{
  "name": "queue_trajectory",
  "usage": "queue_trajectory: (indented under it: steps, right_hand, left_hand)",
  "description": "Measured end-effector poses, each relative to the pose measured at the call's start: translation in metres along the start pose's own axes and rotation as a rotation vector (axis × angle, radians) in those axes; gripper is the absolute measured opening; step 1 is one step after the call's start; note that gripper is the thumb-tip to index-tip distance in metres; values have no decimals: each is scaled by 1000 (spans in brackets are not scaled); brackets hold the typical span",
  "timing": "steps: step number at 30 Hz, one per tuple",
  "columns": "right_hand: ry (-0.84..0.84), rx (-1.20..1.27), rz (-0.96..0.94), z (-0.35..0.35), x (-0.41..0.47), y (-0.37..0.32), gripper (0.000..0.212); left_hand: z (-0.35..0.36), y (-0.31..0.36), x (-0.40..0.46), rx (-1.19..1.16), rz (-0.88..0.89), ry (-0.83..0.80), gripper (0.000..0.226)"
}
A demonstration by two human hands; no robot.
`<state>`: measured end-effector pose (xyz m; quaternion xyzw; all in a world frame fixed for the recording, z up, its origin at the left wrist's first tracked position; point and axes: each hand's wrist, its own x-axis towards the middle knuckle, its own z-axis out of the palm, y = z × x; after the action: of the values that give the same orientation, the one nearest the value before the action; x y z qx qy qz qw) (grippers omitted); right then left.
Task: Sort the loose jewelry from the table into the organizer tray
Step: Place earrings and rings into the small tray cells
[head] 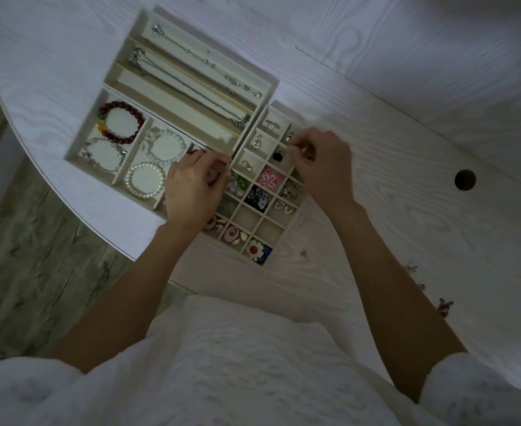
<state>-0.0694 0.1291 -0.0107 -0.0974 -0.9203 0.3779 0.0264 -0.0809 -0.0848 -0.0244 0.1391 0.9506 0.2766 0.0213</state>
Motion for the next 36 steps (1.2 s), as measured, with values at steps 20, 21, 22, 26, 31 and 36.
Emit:
queue_trajectory:
  steps: [20,21,22,26,31,36]
  right_hand:
    - [27,-40,81,-4,-55,11,9]
    - [32,-36,79,-7,-60,12,9]
    - [37,-31,78,-9,-64,13,8]
    - [49,1,90,-12,-89,14,7]
    - [44,28,93,-8,-108,13,6]
    - [32,20,51,-4,-117,8,5]
  left_hand:
    - [-4,-3,-6,-51,10,-16,24]
    - [-5,-4,-11,-38,15,-19,26]
    - [-7,-5,-16,-28,4,-19,28]
    - [-13,-9,-48,13,-64,-34,27]
    - [-20,-15,-69,17,-90,-20,23]
    - [-19,-15,-72,-17,-146,-30,23]
